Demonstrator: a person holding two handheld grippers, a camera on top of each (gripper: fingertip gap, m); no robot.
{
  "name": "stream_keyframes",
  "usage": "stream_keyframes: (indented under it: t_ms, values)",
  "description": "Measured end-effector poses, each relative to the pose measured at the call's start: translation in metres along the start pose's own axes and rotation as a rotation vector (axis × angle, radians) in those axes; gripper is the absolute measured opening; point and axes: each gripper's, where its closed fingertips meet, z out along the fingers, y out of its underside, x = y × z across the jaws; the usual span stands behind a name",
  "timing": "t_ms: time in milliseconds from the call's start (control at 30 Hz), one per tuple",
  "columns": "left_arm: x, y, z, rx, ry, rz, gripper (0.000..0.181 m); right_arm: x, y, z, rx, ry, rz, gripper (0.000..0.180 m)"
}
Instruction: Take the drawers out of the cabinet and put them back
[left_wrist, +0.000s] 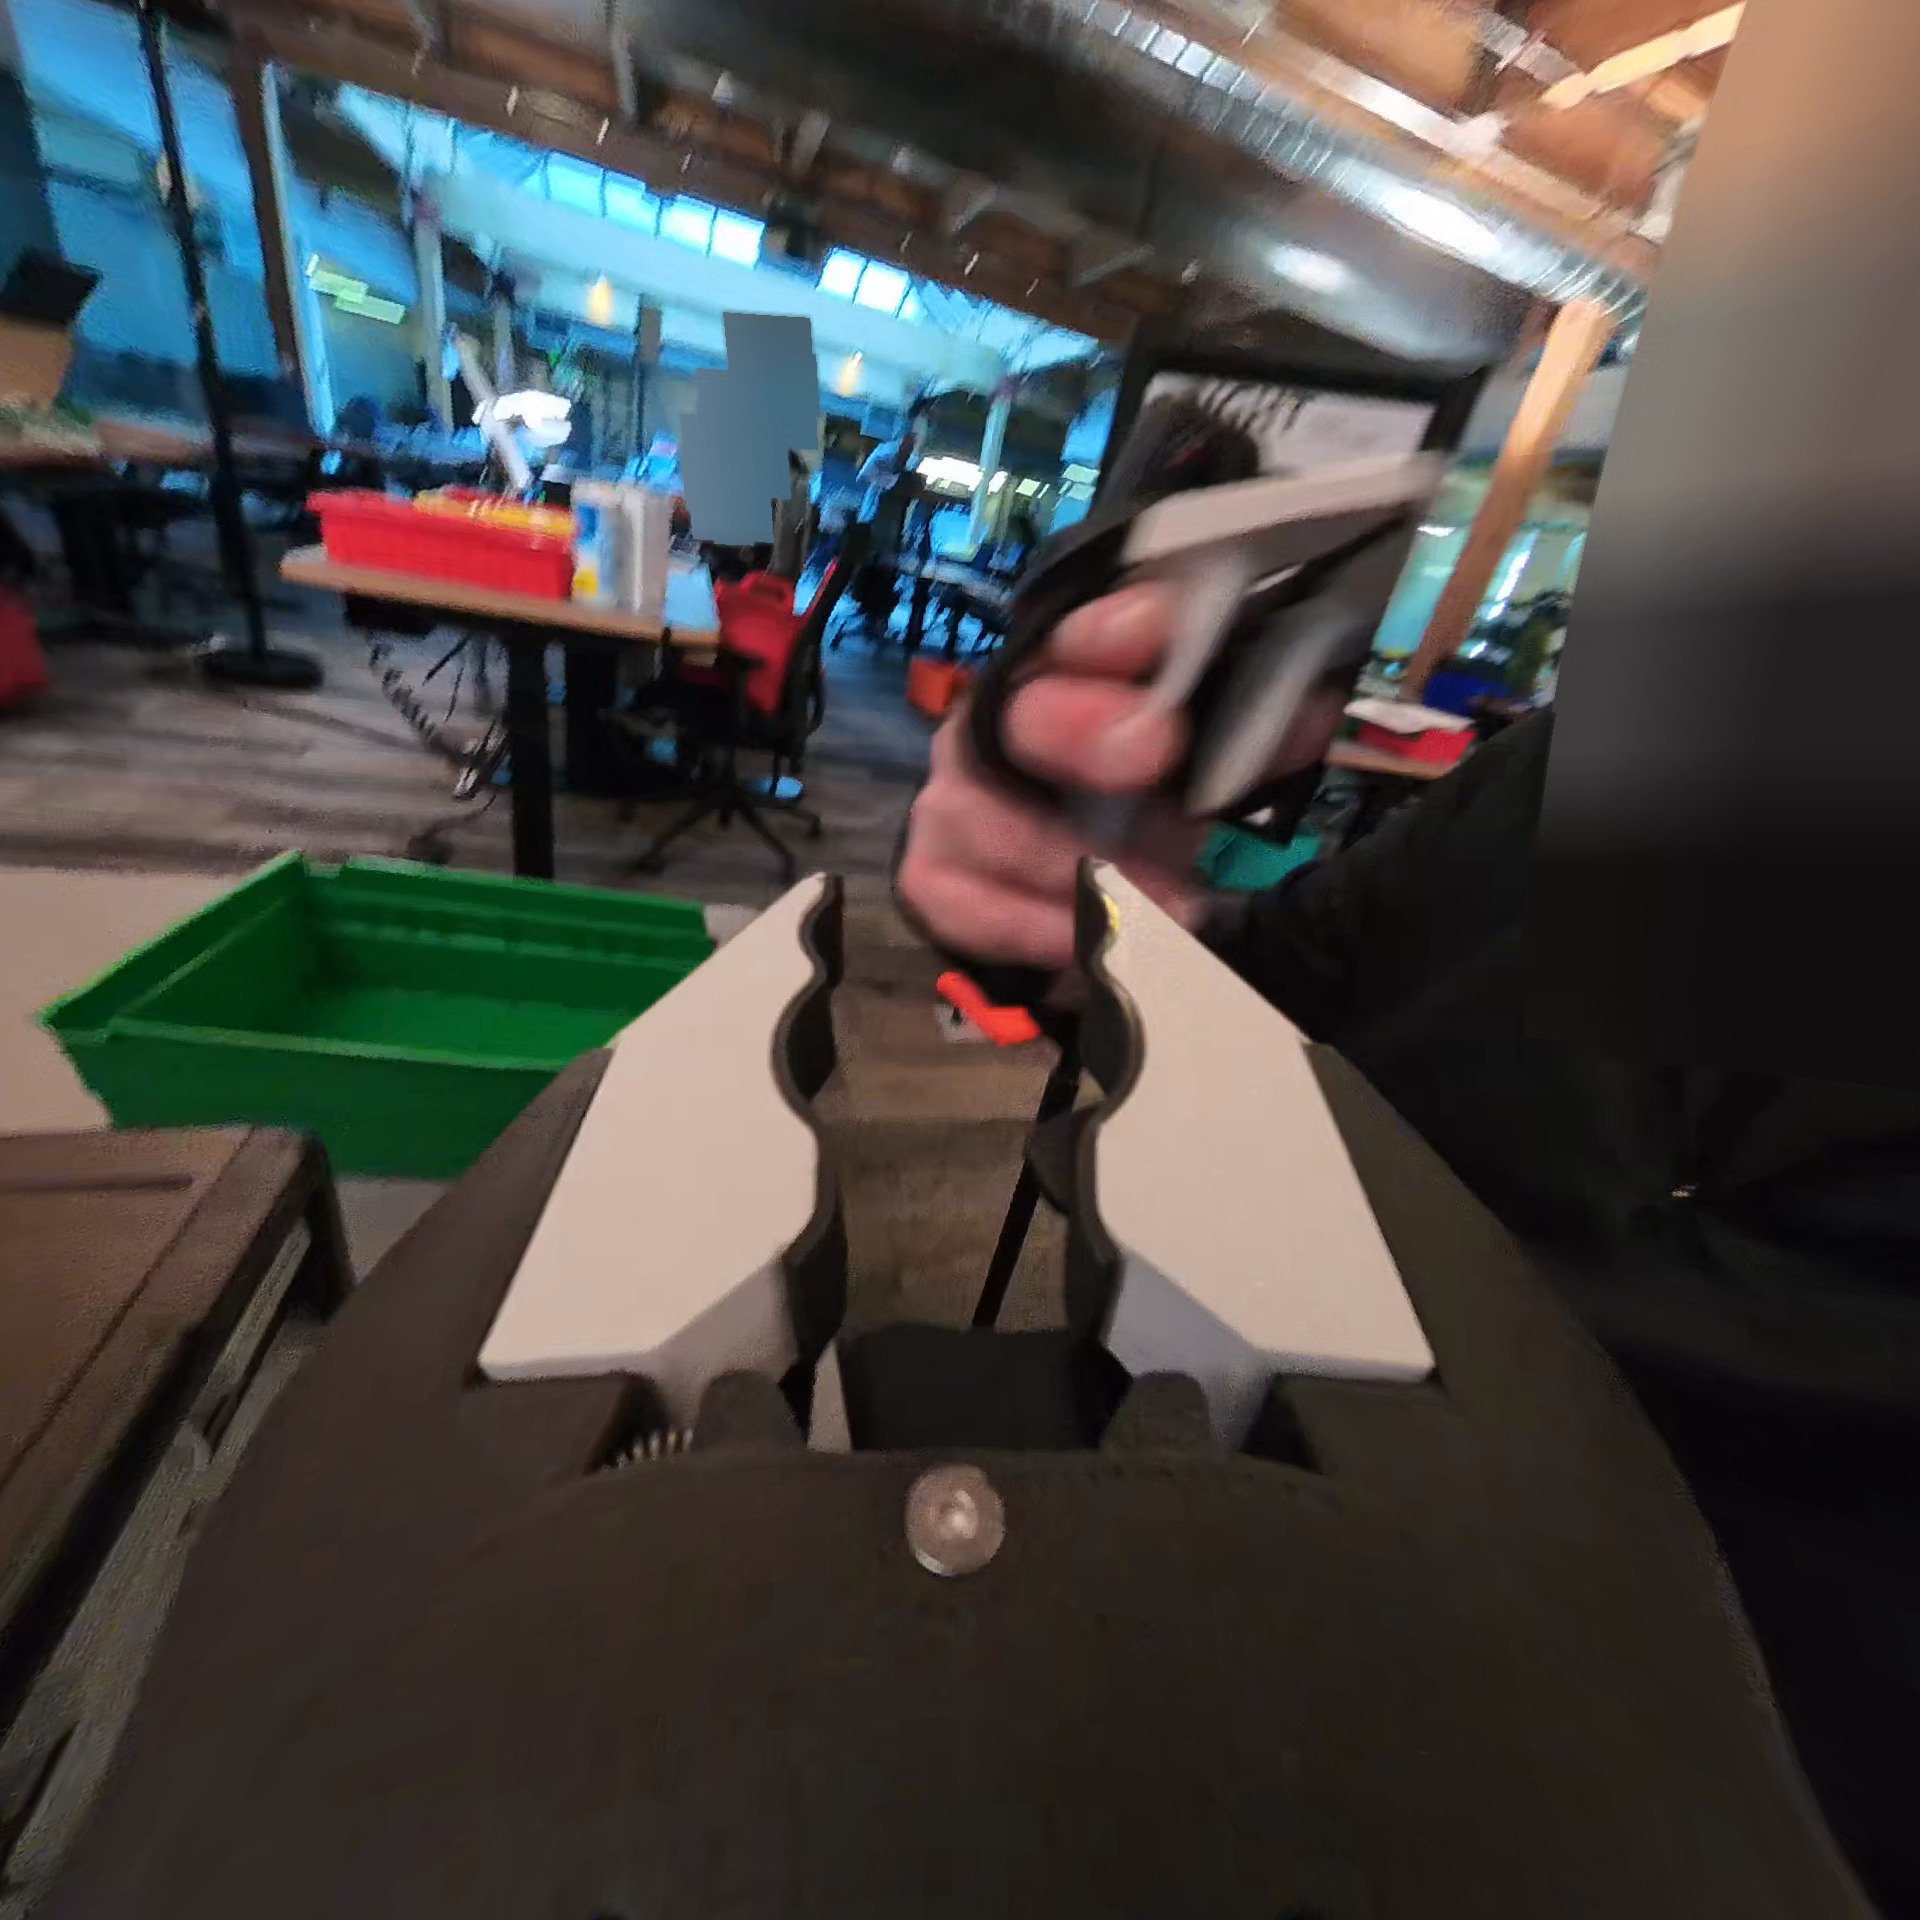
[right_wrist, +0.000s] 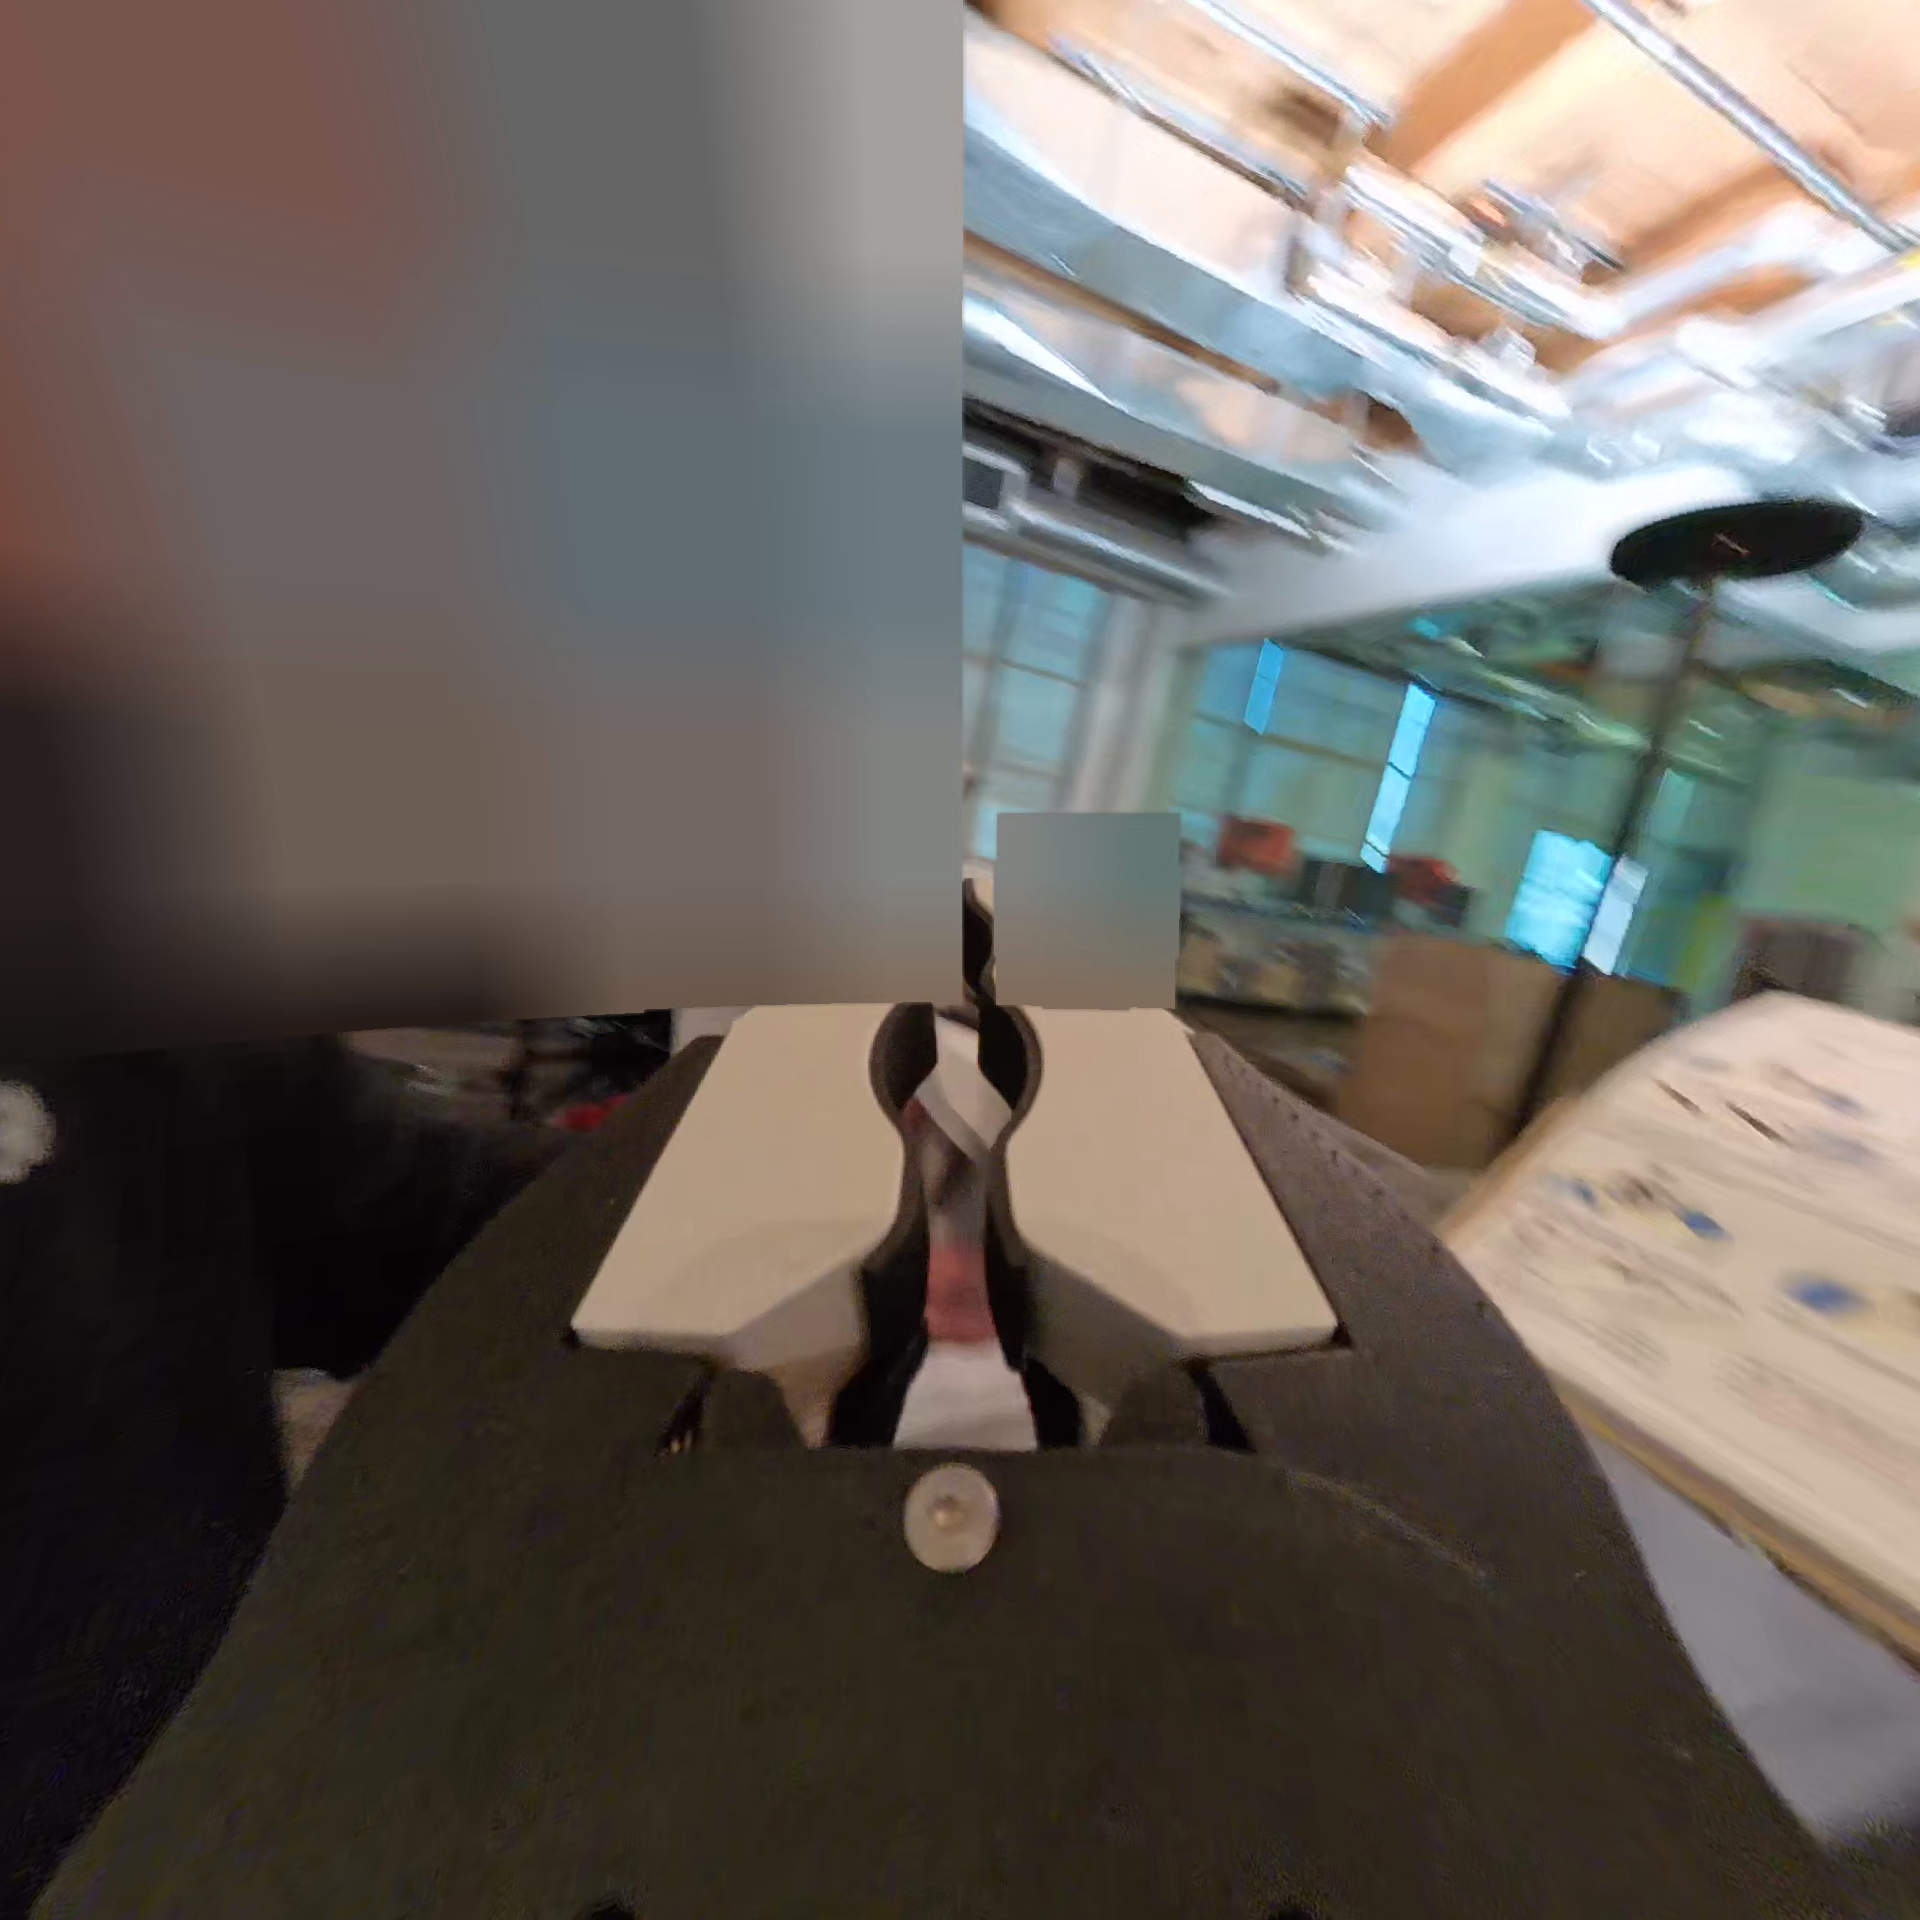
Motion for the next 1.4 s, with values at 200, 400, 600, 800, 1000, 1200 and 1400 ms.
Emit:
stream_keyframes:
  t_ms: [200, 400, 600, 800, 1000, 1200, 1400]
  values:
    - [0.024, -0.022, -0.007, 0.088, 0.079, 0.082, 0.063, 0.054, 0.066, -0.013, -0.108, 0.160, 0.128, 0.005]
    - [0.015, -0.004, -0.007, -0.098, -0.046, 0.214, 0.030, 0.056, 0.123, -0.008, -0.272, 0.212, 0.059, 0.000]
    - [-0.020, 0.016, -0.108, -0.600, -0.506, 0.415, 0.042, 0.061, 0.166, -0.013, -0.418, 0.289, -0.036, 0.010]
    - [-0.037, 0.084, -0.287, -0.898, -0.944, 0.199, 0.042, 0.061, 0.220, -0.024, -0.607, 0.248, -0.105, 0.020]
    - [-0.037, 0.196, -0.368, -1.104, -0.998, -0.080, 0.044, 0.050, 0.253, -0.025, -0.693, 0.198, -0.088, 0.017]
    - [-0.052, 0.254, -0.393, -1.246, -0.949, -0.176, 0.037, 0.043, 0.276, -0.029, -0.761, 0.166, -0.093, 0.014]
    - [-0.054, 0.279, -0.402, -1.255, -0.909, -0.236, 0.005, 0.044, 0.286, -0.034, -0.782, 0.158, -0.095, 0.012]
